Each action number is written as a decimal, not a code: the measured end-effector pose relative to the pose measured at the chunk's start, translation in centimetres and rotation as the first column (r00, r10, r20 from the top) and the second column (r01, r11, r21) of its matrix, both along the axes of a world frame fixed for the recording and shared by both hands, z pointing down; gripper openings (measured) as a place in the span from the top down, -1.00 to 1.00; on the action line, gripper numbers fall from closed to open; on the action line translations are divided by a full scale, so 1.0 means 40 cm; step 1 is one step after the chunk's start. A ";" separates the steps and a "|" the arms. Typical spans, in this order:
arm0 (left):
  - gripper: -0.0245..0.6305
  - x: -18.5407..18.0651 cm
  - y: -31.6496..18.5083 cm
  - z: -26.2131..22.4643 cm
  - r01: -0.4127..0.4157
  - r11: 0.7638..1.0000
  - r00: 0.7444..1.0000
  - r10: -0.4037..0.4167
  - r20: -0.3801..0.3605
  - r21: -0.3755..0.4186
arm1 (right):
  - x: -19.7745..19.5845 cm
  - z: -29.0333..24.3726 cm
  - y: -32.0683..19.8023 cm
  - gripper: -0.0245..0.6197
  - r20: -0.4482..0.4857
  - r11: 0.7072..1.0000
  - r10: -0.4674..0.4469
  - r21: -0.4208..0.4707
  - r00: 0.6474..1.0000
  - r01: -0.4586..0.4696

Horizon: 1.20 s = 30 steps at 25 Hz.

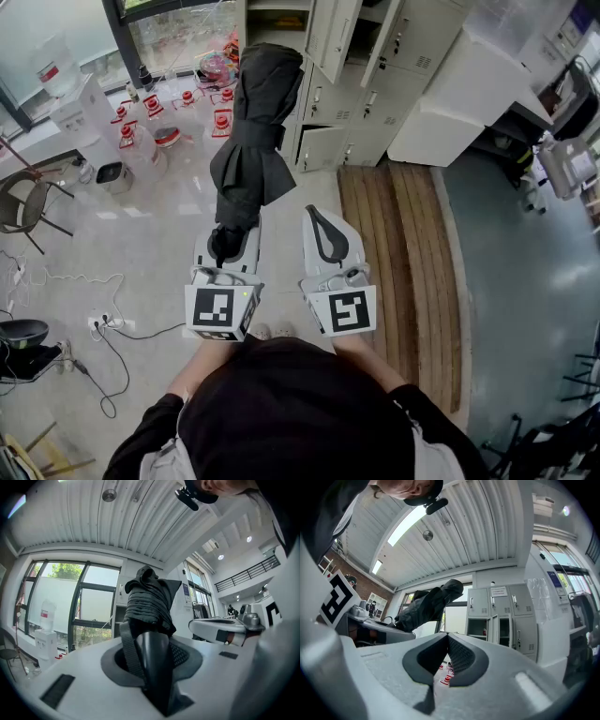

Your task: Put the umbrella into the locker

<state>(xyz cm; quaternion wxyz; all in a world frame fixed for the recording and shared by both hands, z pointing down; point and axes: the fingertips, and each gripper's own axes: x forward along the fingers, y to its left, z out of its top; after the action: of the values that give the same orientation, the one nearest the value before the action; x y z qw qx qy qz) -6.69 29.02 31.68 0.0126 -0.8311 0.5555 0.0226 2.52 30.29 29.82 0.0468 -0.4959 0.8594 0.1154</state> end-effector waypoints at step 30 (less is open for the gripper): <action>0.60 -0.017 -0.364 0.045 -0.009 1.000 0.998 0.008 -0.056 -0.010 | 0.003 0.032 -0.389 0.91 0.025 1.000 -0.017 0.005 1.000 0.017</action>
<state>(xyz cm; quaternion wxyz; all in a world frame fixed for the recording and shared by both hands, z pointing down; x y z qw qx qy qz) -7.39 14.46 33.48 -0.0071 -0.8326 0.5522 0.0430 2.65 14.72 31.10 0.0598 -0.4900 0.8626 0.1105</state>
